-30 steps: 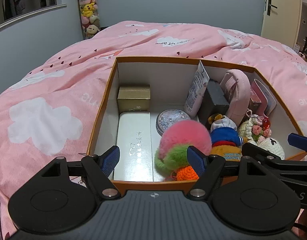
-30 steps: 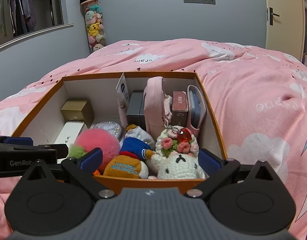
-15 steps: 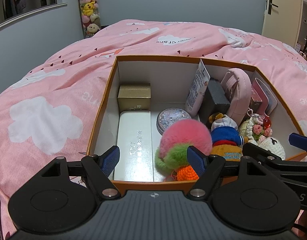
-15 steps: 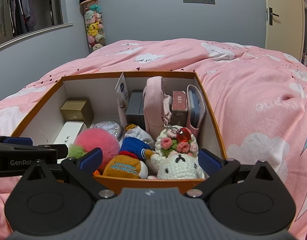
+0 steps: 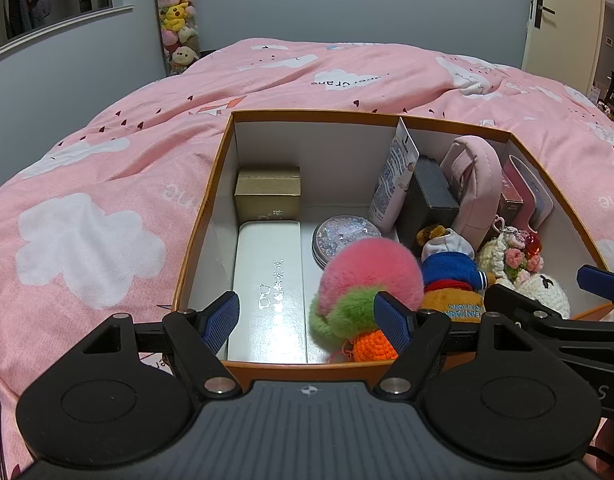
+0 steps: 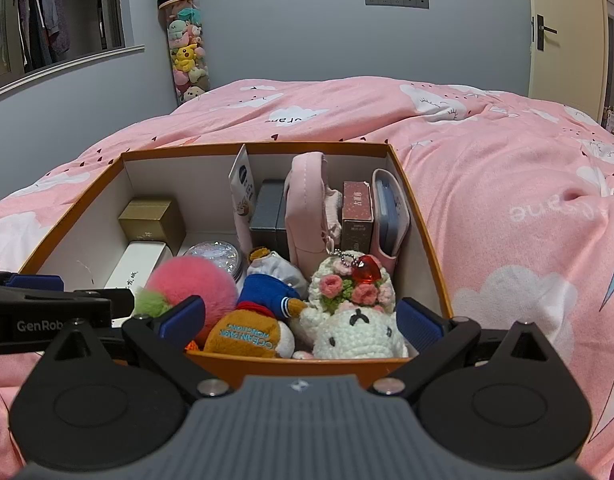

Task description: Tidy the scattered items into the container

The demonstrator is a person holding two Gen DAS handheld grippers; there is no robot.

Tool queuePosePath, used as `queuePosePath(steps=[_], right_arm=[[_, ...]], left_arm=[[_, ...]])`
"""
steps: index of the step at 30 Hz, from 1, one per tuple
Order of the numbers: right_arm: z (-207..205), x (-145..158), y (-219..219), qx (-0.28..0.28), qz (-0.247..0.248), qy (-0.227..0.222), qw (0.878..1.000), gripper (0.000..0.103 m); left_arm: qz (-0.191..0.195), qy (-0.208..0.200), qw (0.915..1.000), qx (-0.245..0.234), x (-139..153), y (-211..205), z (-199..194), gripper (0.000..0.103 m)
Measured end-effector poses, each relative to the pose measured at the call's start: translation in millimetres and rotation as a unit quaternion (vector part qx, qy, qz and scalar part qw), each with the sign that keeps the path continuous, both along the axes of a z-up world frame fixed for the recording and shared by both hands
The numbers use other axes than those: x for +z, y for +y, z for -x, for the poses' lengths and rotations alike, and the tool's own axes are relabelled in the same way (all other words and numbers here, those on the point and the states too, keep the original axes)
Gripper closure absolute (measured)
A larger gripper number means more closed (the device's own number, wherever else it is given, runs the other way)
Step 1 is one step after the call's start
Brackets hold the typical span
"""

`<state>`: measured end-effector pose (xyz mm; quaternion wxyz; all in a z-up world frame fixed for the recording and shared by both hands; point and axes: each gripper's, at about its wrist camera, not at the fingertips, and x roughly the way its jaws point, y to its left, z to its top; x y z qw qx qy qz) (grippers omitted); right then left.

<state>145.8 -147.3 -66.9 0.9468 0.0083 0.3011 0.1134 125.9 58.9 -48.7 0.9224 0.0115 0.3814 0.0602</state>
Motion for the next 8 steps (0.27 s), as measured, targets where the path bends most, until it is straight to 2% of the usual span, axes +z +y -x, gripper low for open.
queuePosePath(steps=[8], right_arm=[[0.2, -0.4, -0.4, -0.001, 0.001, 0.000, 1.000, 0.001]], left_arm=[[0.002, 0.000, 1.0000, -0.002, 0.3, -0.8, -0.4, 0.016]])
